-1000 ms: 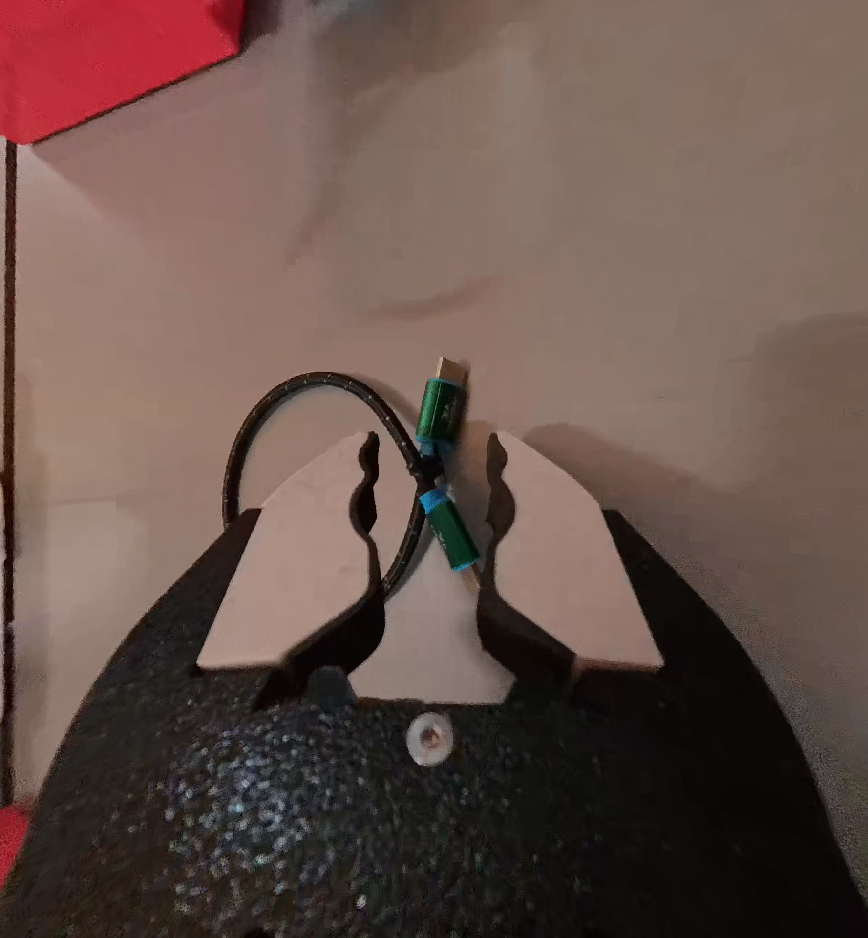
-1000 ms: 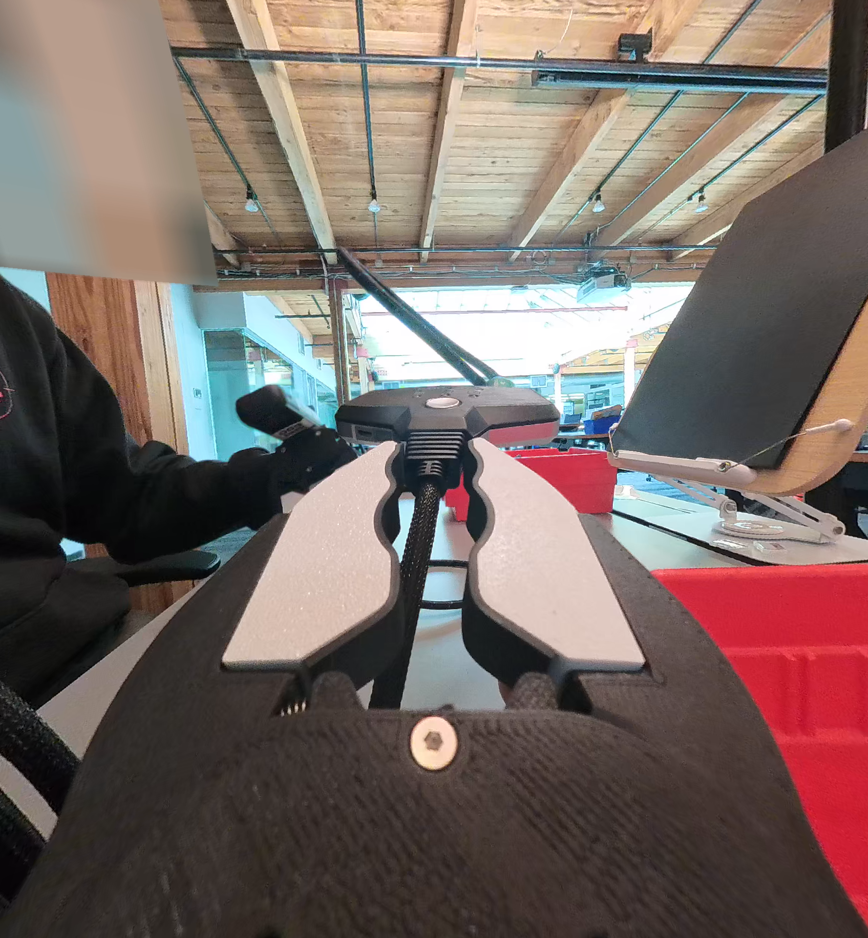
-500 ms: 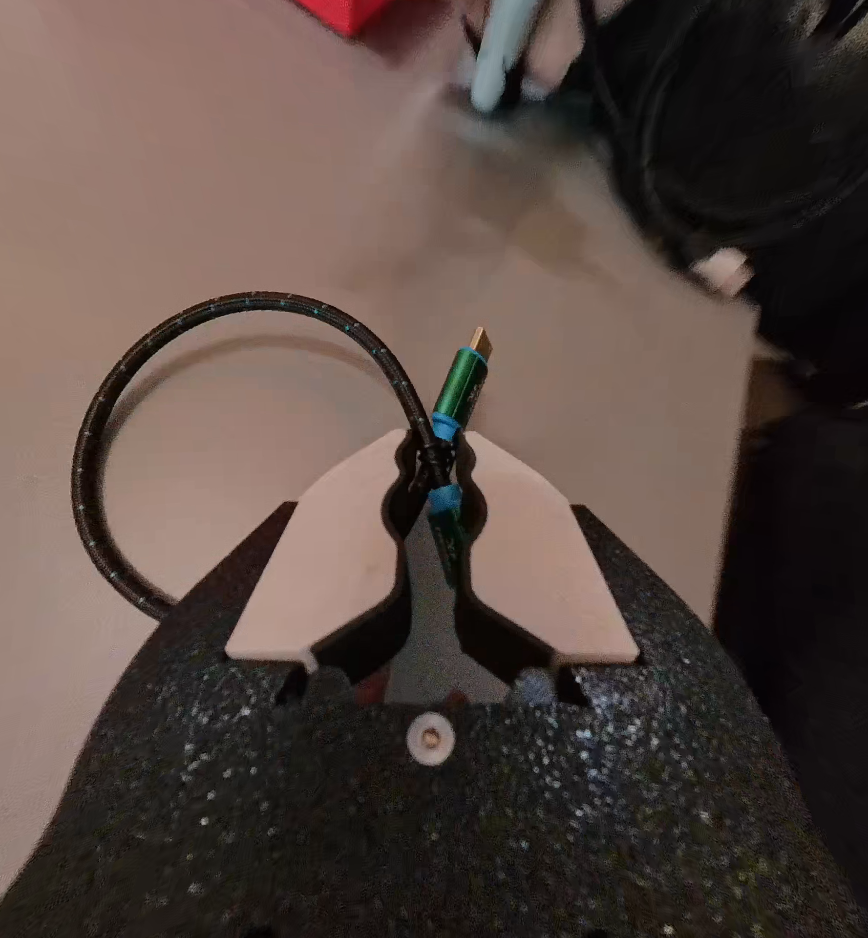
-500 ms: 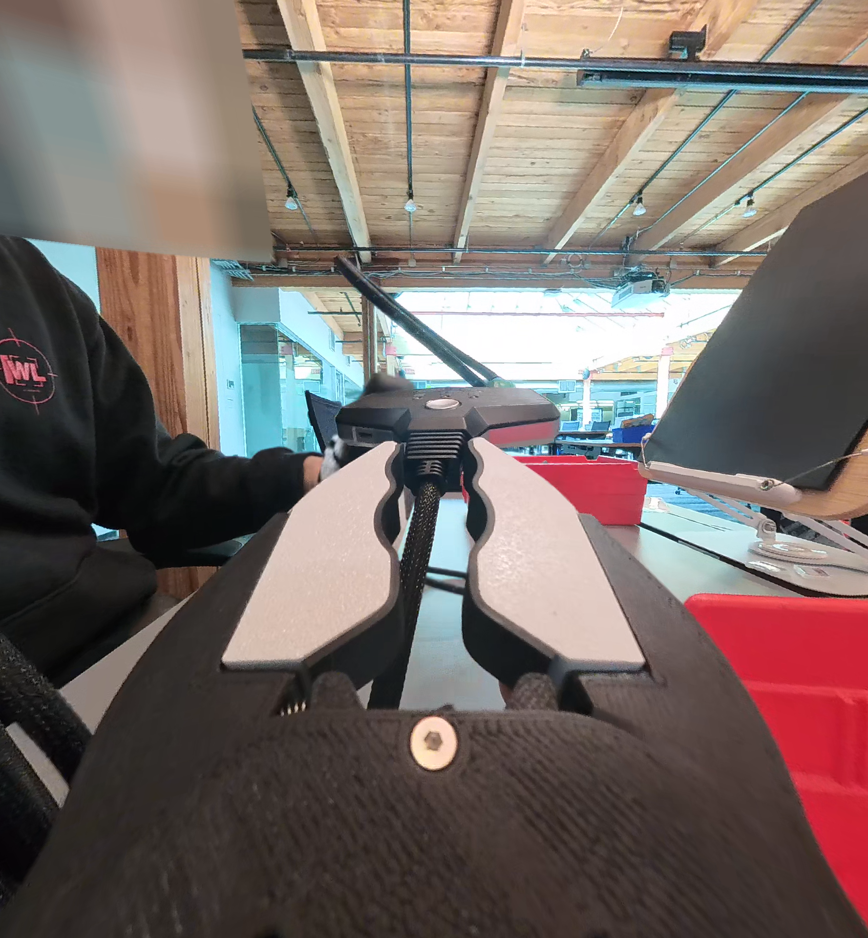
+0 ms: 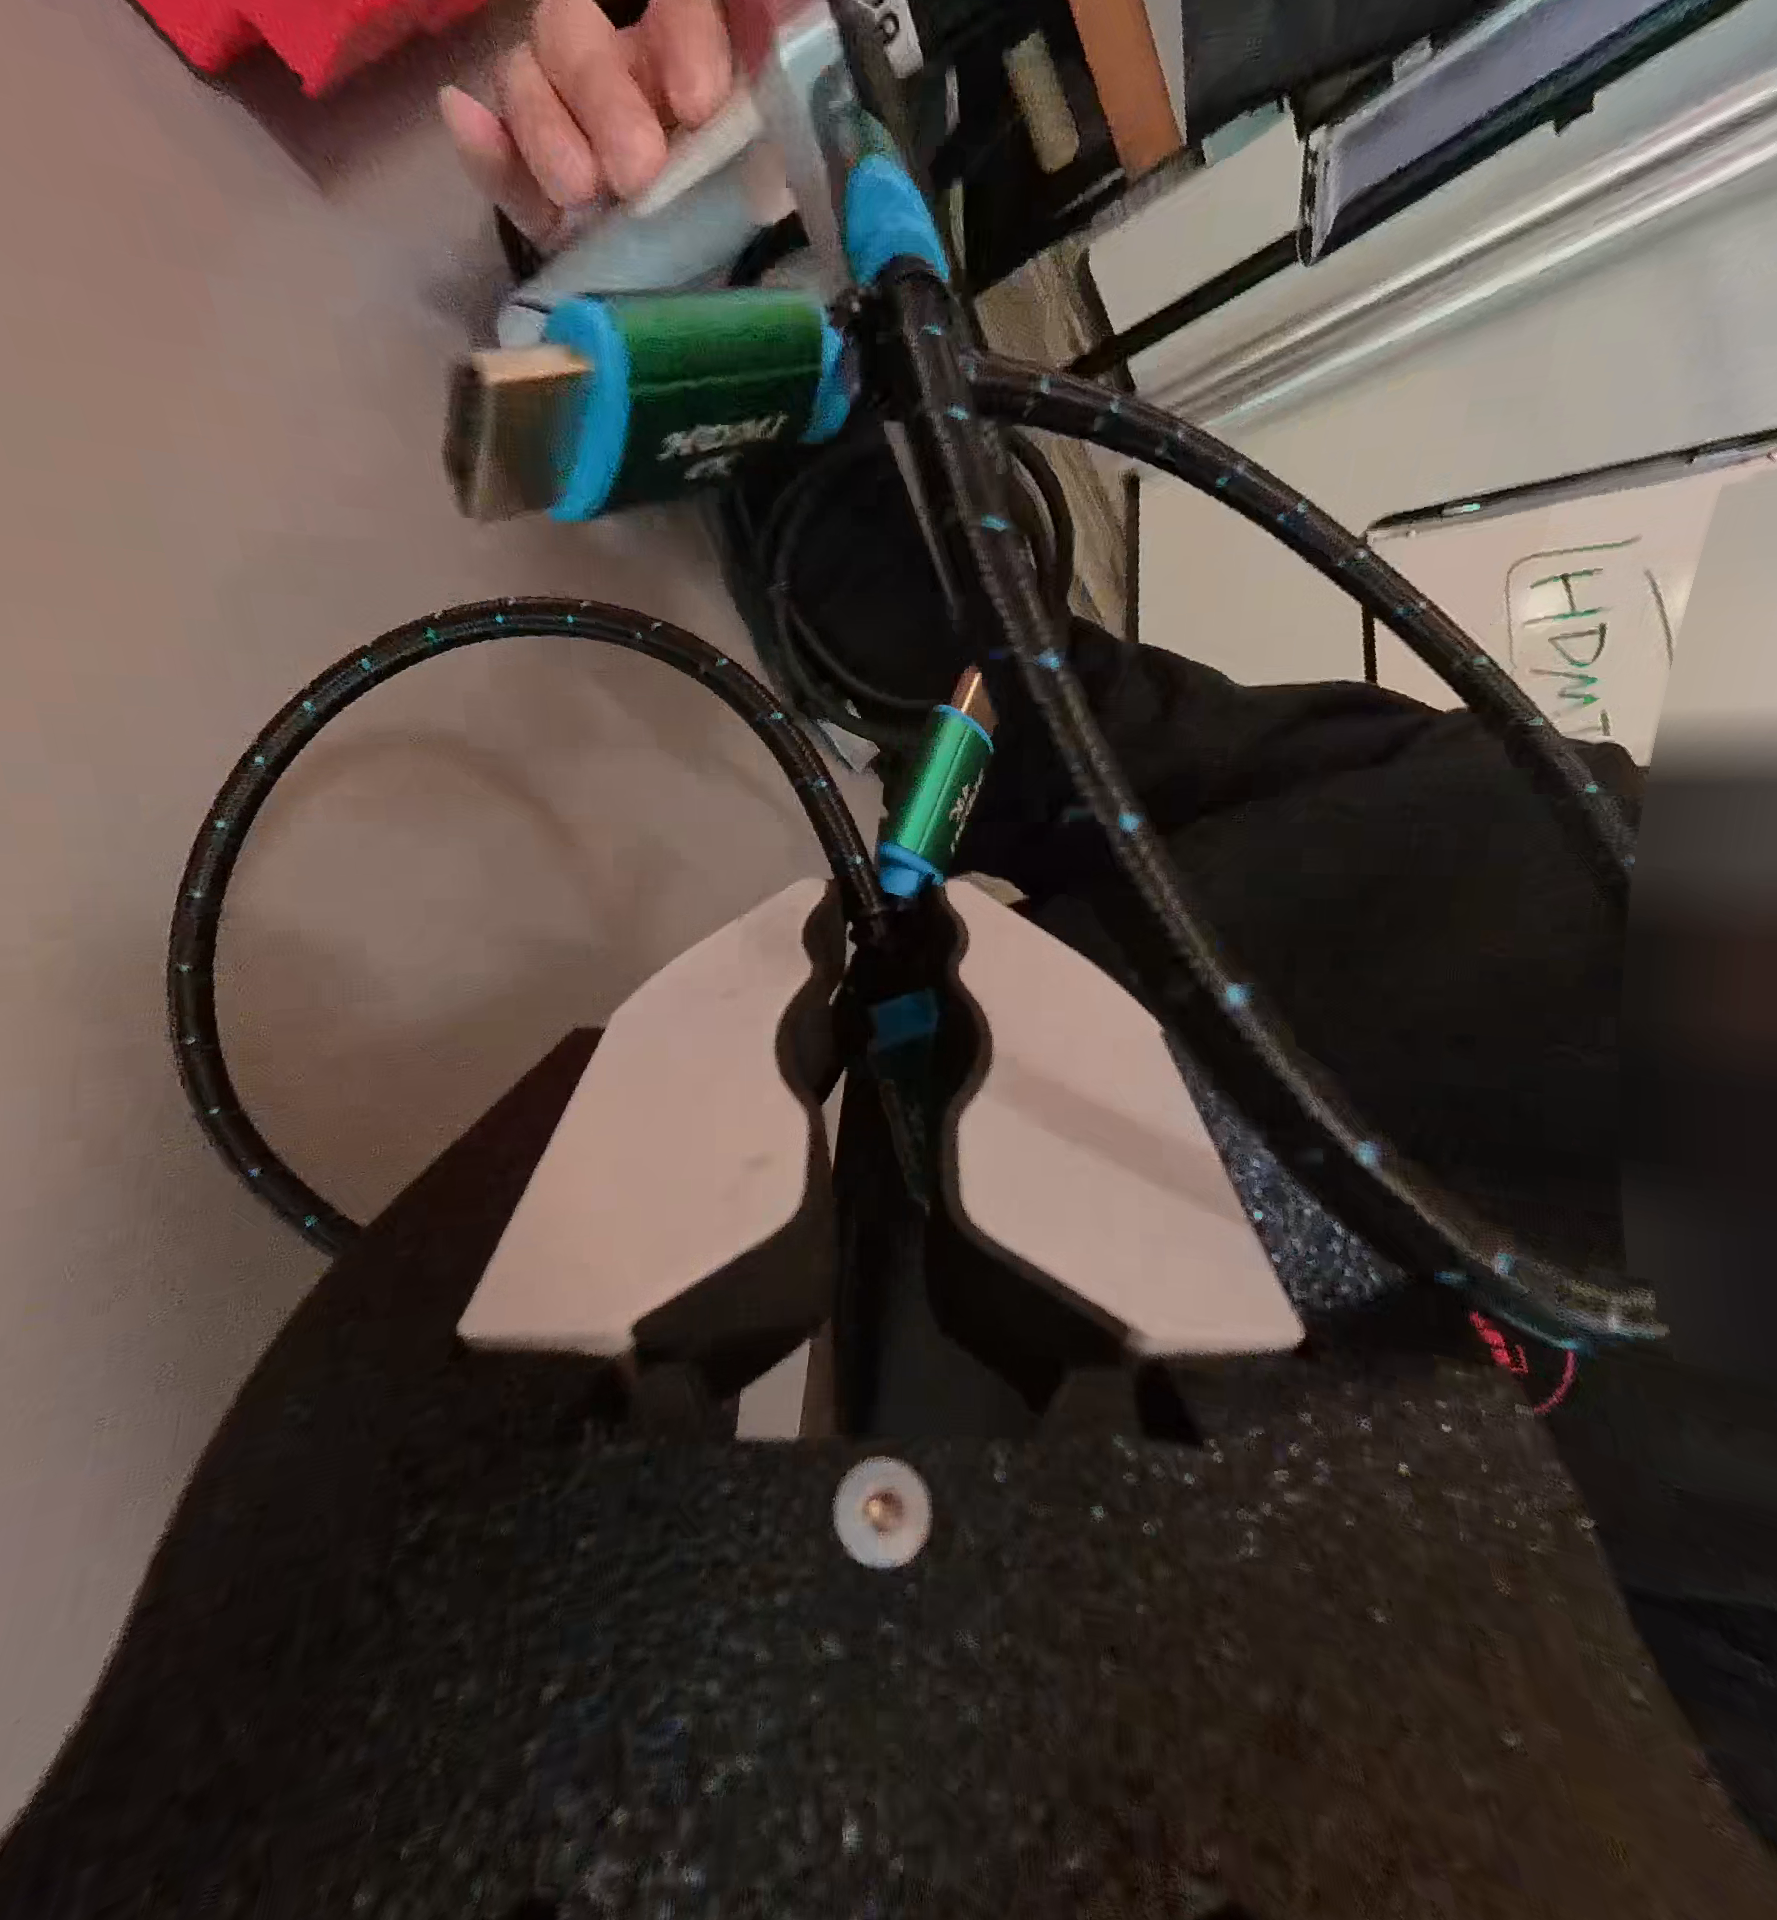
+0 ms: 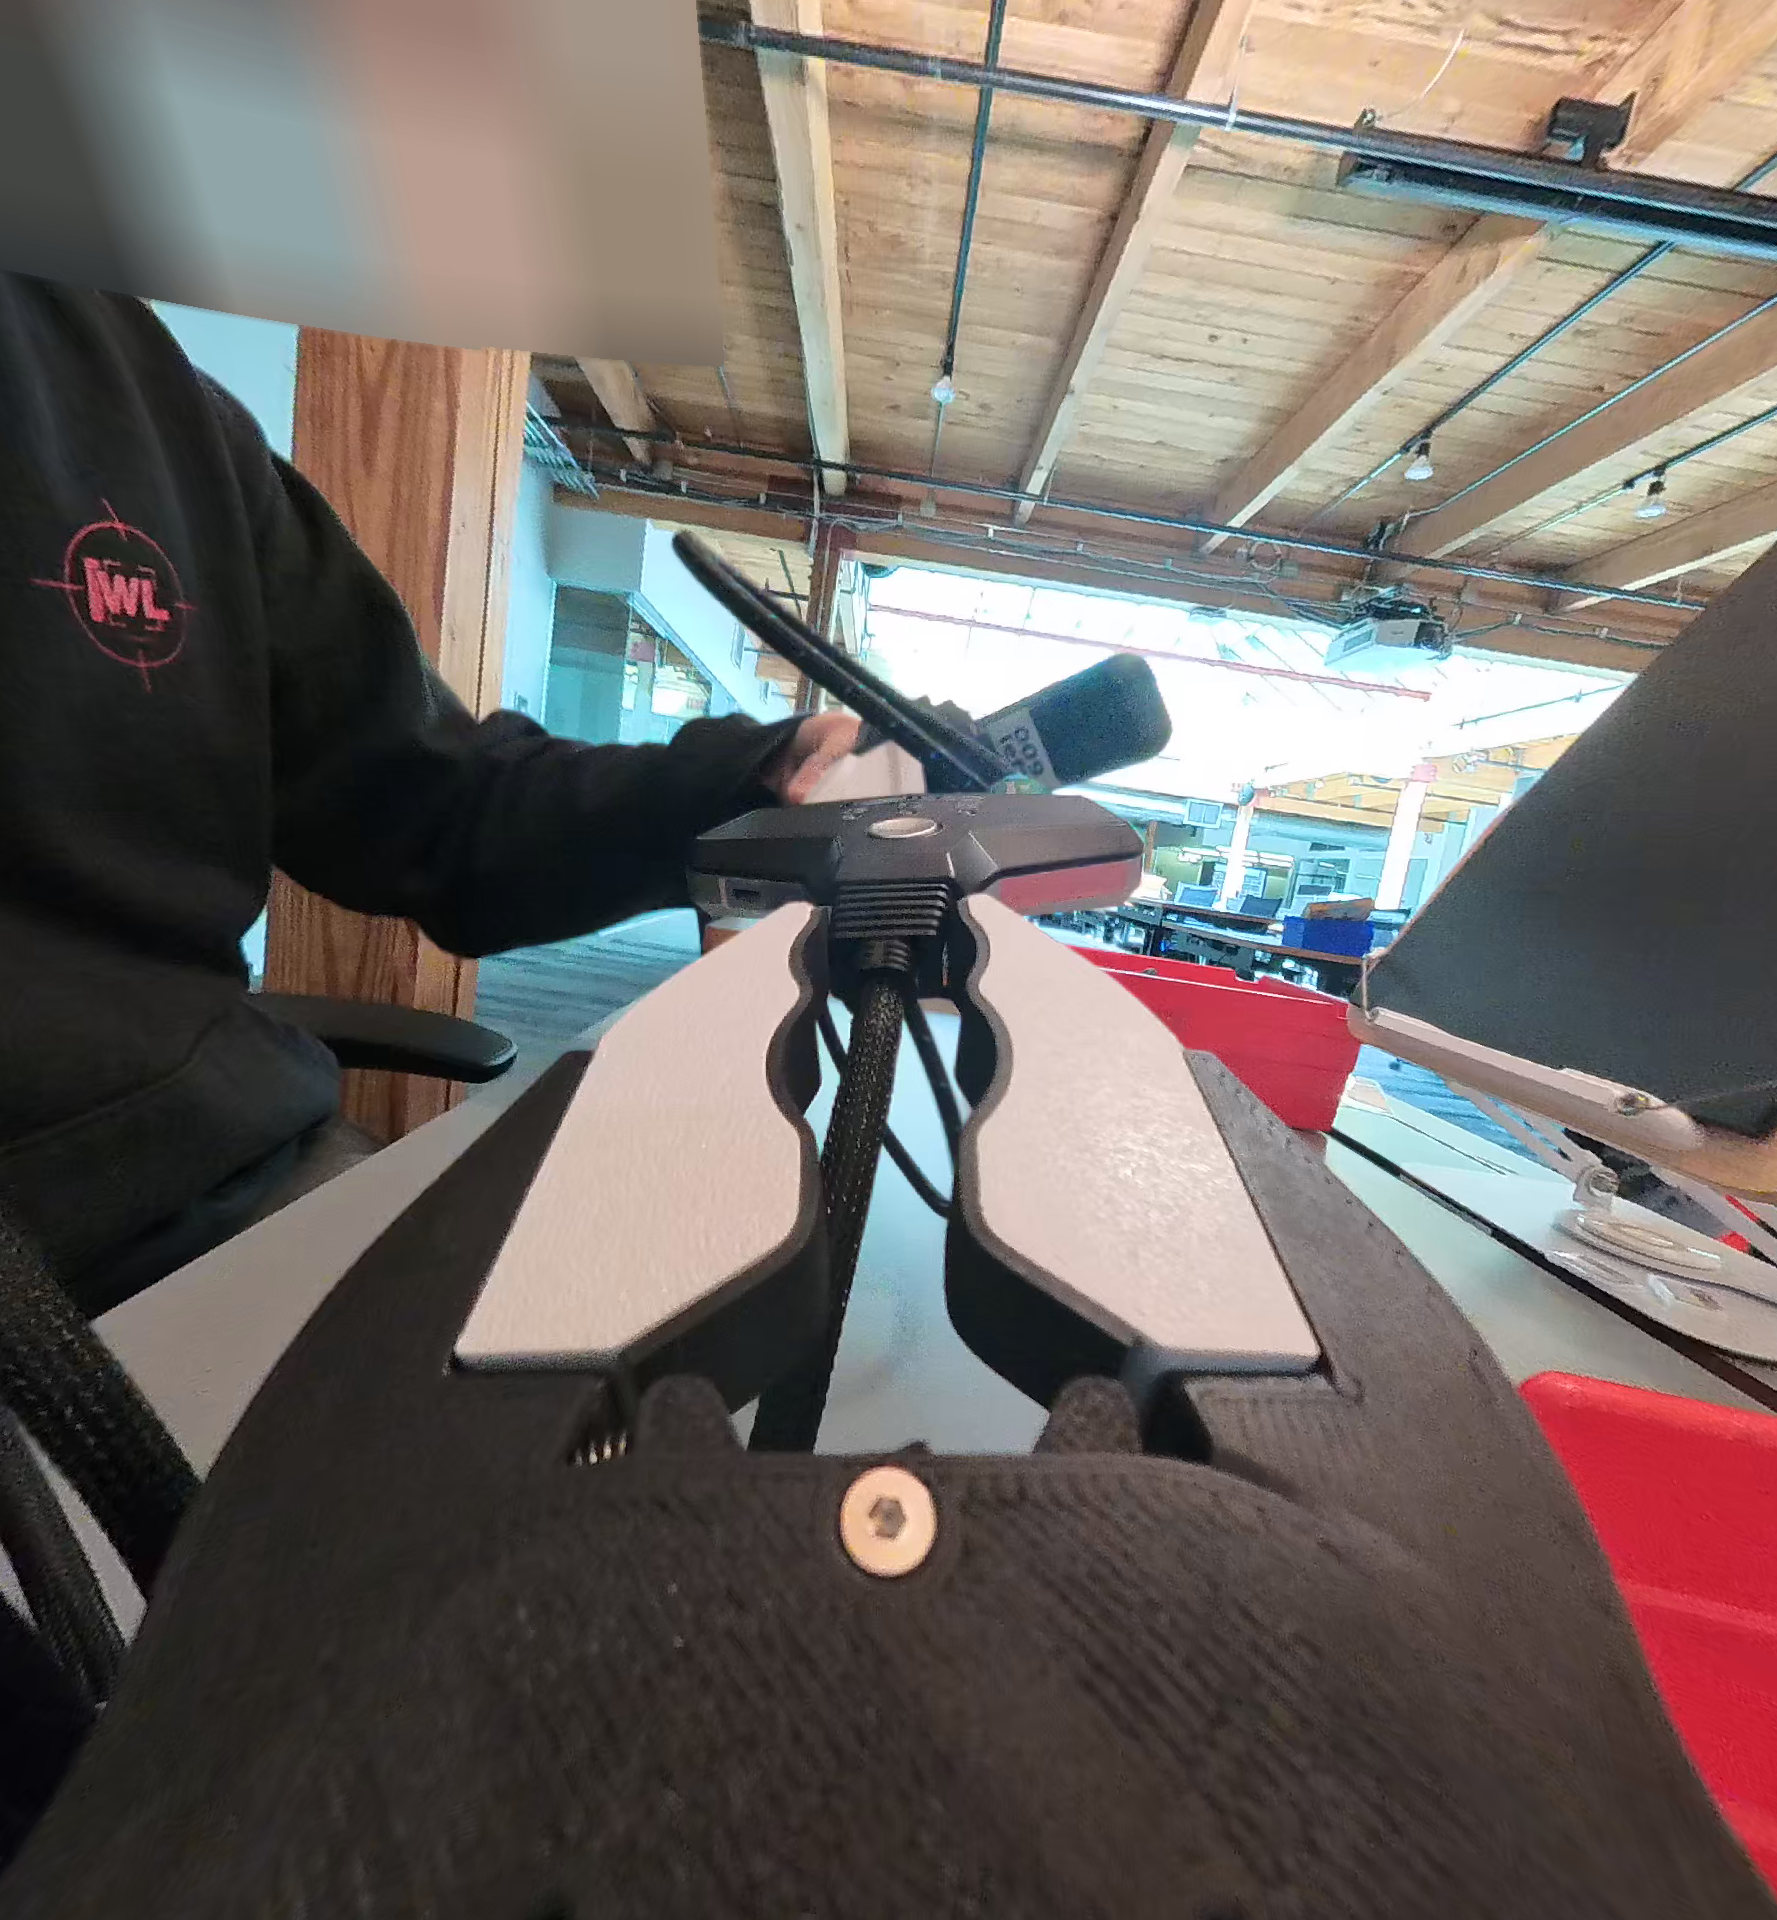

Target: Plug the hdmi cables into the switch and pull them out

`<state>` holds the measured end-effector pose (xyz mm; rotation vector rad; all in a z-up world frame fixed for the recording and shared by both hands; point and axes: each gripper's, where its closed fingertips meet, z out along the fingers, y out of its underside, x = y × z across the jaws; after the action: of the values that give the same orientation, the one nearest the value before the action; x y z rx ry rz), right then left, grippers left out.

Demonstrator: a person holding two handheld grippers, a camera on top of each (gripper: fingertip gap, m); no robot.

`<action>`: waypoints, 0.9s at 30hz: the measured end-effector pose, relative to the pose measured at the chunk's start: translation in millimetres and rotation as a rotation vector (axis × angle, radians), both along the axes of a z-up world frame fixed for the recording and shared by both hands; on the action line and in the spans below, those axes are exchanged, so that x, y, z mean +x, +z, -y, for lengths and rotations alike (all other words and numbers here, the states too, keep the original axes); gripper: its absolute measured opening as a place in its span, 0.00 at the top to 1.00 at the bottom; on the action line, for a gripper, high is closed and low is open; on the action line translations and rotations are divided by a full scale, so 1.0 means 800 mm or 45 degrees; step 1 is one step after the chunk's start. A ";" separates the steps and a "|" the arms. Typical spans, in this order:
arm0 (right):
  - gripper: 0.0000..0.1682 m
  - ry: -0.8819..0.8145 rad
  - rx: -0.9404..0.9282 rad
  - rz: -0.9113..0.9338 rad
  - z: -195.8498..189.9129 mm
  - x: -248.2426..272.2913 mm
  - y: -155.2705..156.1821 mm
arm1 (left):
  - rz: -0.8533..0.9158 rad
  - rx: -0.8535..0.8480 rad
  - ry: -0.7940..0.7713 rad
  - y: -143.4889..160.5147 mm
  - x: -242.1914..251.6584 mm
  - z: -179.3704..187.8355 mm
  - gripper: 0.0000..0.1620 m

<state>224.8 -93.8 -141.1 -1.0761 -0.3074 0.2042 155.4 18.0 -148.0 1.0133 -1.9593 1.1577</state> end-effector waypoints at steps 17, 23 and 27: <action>0.87 -0.166 -0.161 0.118 -0.029 0.003 -0.016 | -0.093 0.108 -0.058 0.011 0.028 0.011 0.92; 0.87 -0.193 -0.194 0.149 -0.023 0.007 -0.019 | -0.132 0.185 0.002 0.012 0.043 -0.002 0.91; 0.87 -0.196 -0.229 0.163 -0.030 0.005 -0.024 | -0.149 0.289 -0.006 0.009 0.044 -0.006 0.91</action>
<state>229.1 -69.4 -160.4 -1.2880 -0.3234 0.0252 191.0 23.0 -140.5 1.1644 -2.0296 0.8661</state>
